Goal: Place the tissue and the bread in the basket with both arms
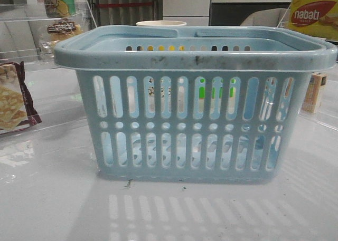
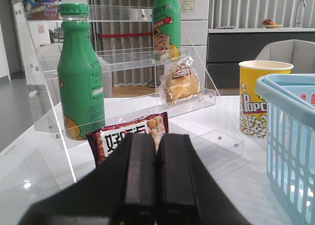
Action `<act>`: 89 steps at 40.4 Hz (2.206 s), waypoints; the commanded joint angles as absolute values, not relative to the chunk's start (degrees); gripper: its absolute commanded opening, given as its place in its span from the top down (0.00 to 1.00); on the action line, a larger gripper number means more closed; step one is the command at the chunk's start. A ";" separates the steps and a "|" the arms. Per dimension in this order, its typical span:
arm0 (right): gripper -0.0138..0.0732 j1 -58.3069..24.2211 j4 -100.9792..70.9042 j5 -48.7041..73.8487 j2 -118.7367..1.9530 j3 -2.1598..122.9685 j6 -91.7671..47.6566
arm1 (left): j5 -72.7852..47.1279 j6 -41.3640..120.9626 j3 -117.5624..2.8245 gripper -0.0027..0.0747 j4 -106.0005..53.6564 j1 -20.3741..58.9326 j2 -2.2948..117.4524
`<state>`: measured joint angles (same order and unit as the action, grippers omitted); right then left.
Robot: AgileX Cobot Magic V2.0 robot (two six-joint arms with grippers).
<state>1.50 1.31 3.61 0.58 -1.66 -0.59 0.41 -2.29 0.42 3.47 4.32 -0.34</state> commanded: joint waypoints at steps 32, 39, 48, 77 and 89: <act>0.78 1.47 1.05 23.91 -16.35 40.06 -0.97 | -18.25 -2.71 -42.08 0.85 2.43 4.40 16.37; 0.78 1.47 1.05 30.94 -23.81 42.44 -0.97 | -27.92 -2.71 -45.85 0.85 2.43 4.40 23.22; 0.78 1.47 1.05 38.23 -31.38 42.44 -0.97 | -37.15 -2.71 -44.84 0.85 2.18 4.40 29.07; 0.21 1.53 1.05 39.84 -47.29 42.44 -0.97 | -36.73 2.02 -41.84 0.28 -1.23 6.88 37.09; 0.21 8.77 1.97 38.34 -59.39 51.14 0.00 | -36.03 3.26 -41.84 0.28 -1.15 19.47 38.72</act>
